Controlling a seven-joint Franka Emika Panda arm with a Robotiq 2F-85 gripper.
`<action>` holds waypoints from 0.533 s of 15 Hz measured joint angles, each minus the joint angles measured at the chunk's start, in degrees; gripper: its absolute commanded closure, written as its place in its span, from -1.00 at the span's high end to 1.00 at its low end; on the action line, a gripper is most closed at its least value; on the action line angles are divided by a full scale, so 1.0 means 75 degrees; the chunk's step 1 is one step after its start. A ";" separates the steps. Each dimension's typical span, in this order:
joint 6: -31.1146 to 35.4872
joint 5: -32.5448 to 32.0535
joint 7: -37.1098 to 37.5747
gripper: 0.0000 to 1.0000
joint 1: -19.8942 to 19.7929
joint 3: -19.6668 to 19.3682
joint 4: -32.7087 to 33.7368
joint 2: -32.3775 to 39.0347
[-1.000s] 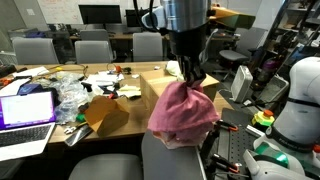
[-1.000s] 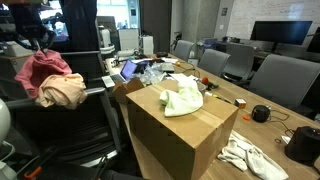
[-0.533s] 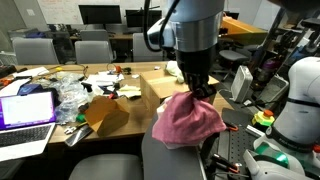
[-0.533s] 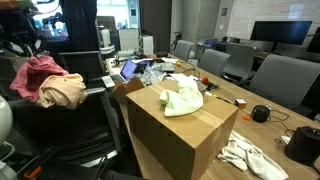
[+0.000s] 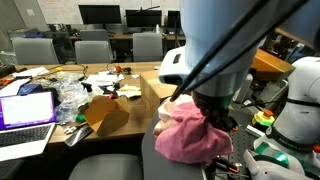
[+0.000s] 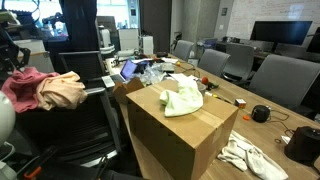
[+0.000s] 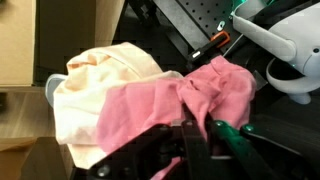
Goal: Put the clothes on the head rest of the chair
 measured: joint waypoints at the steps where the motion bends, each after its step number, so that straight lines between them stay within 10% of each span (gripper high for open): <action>1: 0.0078 0.0021 0.0152 -0.96 0.0090 0.0121 -0.0002 0.0040; 8: 0.0565 0.0053 0.0876 -0.96 0.0397 0.0552 0.0089 0.0274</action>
